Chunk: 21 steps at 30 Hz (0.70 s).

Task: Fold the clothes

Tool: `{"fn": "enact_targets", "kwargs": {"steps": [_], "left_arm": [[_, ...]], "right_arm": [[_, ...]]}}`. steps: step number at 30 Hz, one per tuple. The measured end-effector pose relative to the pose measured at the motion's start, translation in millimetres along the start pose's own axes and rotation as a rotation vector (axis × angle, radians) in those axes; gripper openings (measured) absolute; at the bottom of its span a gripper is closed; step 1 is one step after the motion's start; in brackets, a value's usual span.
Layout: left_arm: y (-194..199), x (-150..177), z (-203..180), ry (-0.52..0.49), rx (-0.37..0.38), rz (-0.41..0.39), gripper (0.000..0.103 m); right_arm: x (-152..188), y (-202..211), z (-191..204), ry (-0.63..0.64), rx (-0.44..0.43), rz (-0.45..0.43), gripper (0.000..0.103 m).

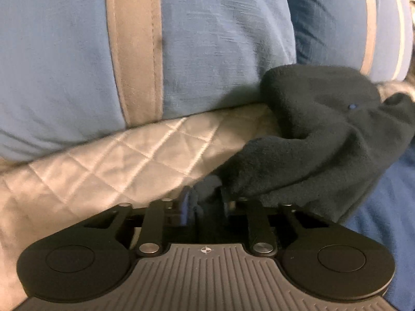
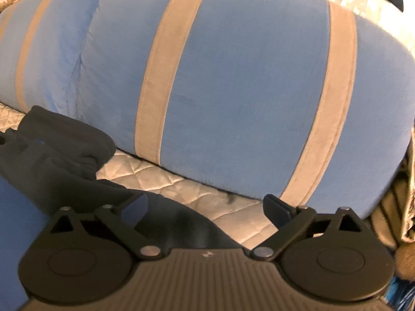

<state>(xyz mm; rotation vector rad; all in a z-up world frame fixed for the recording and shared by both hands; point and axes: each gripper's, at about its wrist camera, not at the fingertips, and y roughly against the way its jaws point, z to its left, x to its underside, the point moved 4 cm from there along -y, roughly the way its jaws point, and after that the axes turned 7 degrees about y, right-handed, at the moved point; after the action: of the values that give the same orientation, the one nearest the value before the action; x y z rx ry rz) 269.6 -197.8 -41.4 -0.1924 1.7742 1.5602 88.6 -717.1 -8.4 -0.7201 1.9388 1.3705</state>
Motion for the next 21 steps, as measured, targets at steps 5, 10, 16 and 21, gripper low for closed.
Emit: {"fn": "enact_targets", "kwargs": {"steps": [5, 10, 16, 21], "left_arm": [[7, -3, -15, -0.109, -0.201, -0.02, 0.021], [4, 3, -22, -0.154, -0.271, -0.036, 0.021], [0, 3, -21, -0.125, -0.263, -0.043, 0.021], [1, 5, -22, -0.11, -0.266, -0.054, 0.021]], "right_arm": [[-12, -22, 9, 0.033, 0.027, 0.01, 0.1], [-6, -54, 33, 0.214, 0.016, 0.101, 0.1], [16, -55, 51, 0.385, -0.076, 0.162, 0.099], [0, -52, 54, 0.358, -0.075, 0.102, 0.097]]}}
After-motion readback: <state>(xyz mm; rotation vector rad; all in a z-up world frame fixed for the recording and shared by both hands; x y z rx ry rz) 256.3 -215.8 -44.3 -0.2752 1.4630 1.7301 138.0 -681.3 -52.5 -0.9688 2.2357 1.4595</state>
